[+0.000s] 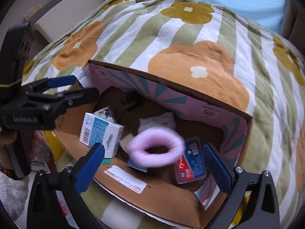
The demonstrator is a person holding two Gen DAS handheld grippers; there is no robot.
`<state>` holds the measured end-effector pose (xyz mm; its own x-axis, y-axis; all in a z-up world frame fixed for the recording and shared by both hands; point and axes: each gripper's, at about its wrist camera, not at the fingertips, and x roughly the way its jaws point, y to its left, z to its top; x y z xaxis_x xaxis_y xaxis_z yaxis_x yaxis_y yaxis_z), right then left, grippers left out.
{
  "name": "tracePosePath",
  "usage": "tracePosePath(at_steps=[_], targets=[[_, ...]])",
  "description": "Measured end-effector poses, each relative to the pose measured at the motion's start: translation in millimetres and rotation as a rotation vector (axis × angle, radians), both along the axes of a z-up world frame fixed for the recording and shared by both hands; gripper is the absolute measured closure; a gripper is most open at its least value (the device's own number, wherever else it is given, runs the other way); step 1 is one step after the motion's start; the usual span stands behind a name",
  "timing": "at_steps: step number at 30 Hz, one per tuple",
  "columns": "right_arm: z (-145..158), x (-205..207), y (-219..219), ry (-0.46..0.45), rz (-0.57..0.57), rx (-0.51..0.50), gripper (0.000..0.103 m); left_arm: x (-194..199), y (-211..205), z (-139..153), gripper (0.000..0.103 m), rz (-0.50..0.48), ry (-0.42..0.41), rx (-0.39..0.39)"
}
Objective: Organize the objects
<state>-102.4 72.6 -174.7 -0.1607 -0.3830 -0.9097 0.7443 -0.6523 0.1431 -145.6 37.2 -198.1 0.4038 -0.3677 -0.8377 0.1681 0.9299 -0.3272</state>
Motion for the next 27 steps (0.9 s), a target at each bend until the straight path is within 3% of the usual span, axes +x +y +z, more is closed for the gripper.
tracePosePath(at_steps=[2, 19, 27], targets=[[0.6, 2.4, 1.7, 0.038, 0.005, 0.012, 0.001, 1.9, 3.8, -0.6, 0.000, 0.005, 0.007, -0.008], [-2.3, -4.5, 2.5, 0.012, -0.024, 0.003, 0.001, 2.0, -1.9, 3.6, 0.000, -0.027, 0.007, -0.028], [9.1, -1.5, -0.3, 0.021, -0.036, -0.002, 0.001, -0.8, -2.7, 20.9, 0.000, -0.052, -0.011, -0.019]])
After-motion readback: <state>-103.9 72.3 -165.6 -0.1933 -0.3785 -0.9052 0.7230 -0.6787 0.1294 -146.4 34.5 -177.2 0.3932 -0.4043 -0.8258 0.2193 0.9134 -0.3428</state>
